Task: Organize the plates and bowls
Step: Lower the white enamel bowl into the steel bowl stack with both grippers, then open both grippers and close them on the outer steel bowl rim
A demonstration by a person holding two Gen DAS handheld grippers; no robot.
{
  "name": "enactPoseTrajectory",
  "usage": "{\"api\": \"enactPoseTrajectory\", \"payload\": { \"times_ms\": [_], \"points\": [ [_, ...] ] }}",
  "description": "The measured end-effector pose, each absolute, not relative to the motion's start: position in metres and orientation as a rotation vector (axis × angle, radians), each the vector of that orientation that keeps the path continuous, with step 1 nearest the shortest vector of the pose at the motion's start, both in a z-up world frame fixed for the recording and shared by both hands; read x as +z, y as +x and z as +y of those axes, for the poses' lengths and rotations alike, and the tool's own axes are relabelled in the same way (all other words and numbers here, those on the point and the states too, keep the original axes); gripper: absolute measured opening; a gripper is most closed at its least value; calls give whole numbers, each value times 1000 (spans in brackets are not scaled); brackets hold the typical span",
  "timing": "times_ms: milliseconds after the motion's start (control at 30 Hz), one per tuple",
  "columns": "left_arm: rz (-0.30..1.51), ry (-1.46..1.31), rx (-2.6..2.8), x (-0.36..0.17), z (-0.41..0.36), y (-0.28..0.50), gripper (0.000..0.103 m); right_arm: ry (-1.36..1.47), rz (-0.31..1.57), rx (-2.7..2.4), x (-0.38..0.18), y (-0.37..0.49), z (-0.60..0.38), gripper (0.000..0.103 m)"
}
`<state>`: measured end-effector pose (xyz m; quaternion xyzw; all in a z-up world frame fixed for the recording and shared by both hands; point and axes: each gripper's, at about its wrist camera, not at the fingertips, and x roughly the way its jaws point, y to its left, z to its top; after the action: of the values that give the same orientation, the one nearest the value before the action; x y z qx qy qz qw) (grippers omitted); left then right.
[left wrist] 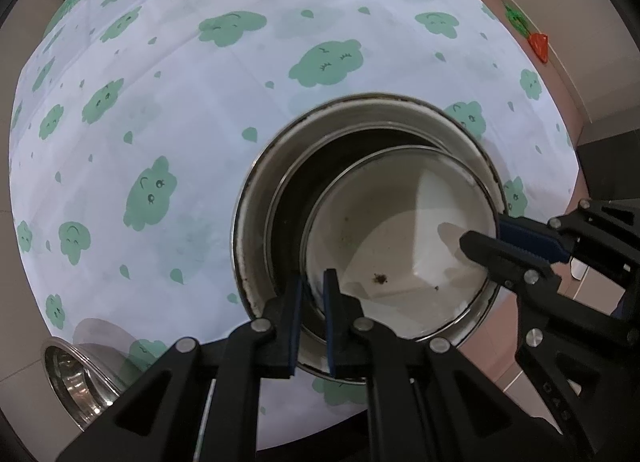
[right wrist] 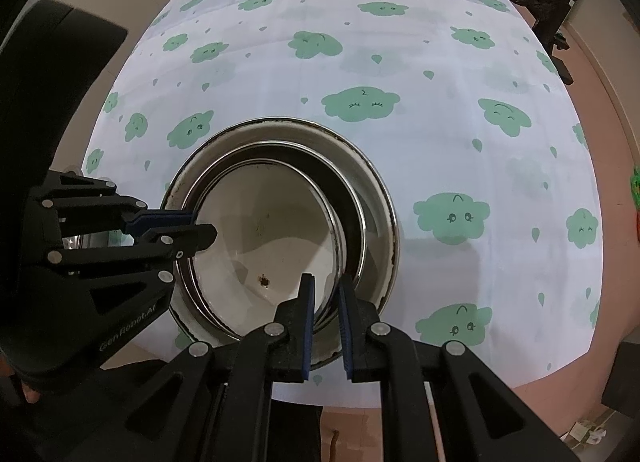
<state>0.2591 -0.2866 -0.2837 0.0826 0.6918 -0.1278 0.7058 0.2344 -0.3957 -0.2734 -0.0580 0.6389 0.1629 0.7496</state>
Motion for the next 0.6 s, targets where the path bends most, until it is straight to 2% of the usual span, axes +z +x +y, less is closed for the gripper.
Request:
{"api": "enactPoseTrajectory", "payload": {
  "times_ms": [367, 467, 500, 533, 600],
  "points": [
    [1519, 184, -286, -279, -288, 257, 11, -118, 1395, 345, -273, 235, -396, 14],
    [1502, 177, -297, -273, -288, 256, 21, -104, 1396, 369, -273, 235, -394, 31],
    [1492, 180, -299, -271, -288, 255, 24, -97, 1392, 374, -272, 235, -393, 42],
    [1482, 189, -295, -269, -288, 255, 26, -100, 1385, 370, -270, 234, -392, 48],
    [1478, 183, -294, -267, -285, 255, 28, -105, 1370, 365, -267, 234, -392, 48]
  ]
}}
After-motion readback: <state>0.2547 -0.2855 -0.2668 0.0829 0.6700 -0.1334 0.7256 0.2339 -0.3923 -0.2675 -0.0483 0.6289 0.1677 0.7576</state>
